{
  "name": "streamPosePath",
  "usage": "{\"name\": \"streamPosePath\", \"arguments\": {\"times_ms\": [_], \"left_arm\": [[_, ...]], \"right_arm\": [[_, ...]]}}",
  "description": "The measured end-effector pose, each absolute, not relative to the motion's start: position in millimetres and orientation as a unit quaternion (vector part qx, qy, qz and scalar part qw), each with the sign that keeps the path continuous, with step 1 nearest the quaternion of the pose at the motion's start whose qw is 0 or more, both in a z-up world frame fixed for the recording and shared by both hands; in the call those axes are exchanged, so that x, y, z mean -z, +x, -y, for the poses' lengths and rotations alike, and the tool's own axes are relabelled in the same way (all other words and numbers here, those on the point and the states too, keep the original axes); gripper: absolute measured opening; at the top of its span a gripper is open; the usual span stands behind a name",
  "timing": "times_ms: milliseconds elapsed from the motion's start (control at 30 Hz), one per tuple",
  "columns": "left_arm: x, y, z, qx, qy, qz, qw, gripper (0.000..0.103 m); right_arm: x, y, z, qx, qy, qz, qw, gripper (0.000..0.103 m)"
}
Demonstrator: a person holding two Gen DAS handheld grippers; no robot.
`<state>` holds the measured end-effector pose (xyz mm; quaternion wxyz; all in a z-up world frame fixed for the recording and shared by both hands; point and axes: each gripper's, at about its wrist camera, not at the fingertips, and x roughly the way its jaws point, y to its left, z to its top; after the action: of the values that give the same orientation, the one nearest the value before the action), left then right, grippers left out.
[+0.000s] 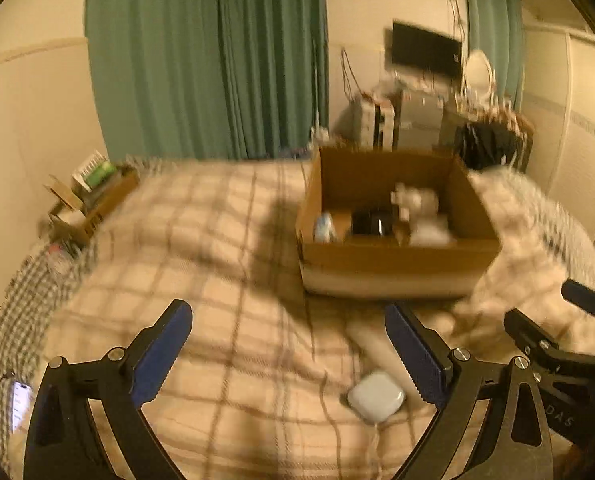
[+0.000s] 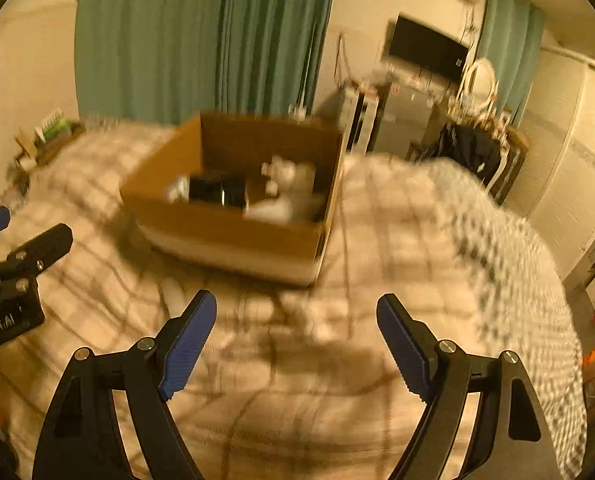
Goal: Organize objects
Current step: 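Withdraw both open tools from the box, then grasp the white earbud case with the left tool while the right tool grasps the white tube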
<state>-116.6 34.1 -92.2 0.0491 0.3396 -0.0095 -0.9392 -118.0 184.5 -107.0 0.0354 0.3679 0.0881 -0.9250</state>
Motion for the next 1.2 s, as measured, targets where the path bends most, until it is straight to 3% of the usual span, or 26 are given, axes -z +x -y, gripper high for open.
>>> {"name": "streamPosePath", "arguments": {"times_ms": [200,333,633,700,733,967,1200], "left_arm": [[154,-131,-51,0.903,0.428,0.024,0.018,0.098],[177,-141,-58,0.88,0.474,0.024,-0.004,0.08],[200,-142,-82,0.856,0.508,0.026,-0.091,0.077],[205,-143,-85,0.852,0.515,0.03,-0.095,0.068],[206,-143,-86,0.849,0.518,0.026,-0.105,0.056],[191,-129,-78,0.861,0.502,0.018,-0.079,0.055],[133,-106,-35,0.903,0.43,0.001,-0.013,0.055]], "right_arm": [[131,-133,-188,0.905,0.417,-0.075,0.042,0.082],[141,-138,-192,0.896,0.438,-0.057,0.048,0.082],[142,-140,-191,0.892,0.446,-0.054,0.044,0.082],[143,-141,-191,0.891,0.448,-0.055,0.043,0.082],[144,-141,-191,0.89,0.45,-0.056,0.042,0.082],[146,-139,-190,0.891,0.448,-0.061,0.04,0.082],[146,-138,-176,0.891,0.444,-0.072,0.057,0.082]]}}
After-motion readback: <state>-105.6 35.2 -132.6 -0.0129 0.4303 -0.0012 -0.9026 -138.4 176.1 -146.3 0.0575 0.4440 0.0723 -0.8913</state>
